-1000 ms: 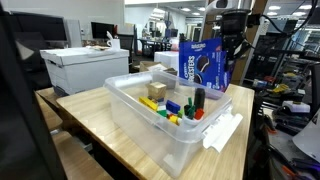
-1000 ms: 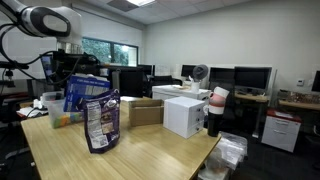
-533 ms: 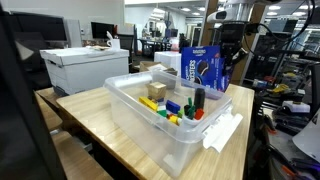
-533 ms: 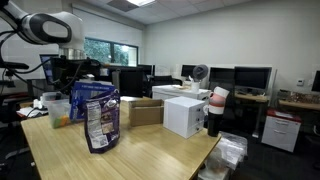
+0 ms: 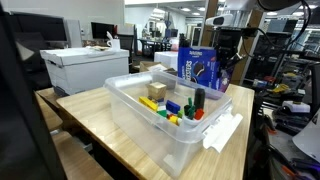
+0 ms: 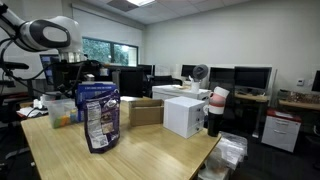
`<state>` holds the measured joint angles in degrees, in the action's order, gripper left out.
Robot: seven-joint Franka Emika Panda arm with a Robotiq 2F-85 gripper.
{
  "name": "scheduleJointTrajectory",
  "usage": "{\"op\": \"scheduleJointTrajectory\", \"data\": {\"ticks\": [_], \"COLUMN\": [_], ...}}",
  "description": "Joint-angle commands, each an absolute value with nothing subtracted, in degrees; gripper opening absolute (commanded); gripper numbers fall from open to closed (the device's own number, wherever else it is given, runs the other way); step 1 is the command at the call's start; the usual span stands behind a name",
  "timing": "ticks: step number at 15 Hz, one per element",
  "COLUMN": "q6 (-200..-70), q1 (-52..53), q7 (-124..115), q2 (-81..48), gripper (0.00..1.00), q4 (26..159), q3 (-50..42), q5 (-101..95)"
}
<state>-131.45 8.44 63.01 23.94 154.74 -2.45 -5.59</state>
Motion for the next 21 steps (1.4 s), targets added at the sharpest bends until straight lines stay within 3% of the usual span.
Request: {"op": "scheduleJointTrajectory", "data": {"ticks": [1,21], "q6": [-134.02,-133.16], "q1": [8.32,9.39], "q7": [60.04,62.05], "q2": [23.98,23.9], "gripper": [0.04,0.04], "q4": [155.59,154.87], "q3": [-1.46,-2.36], "q5": [-5.8,-4.54]}}
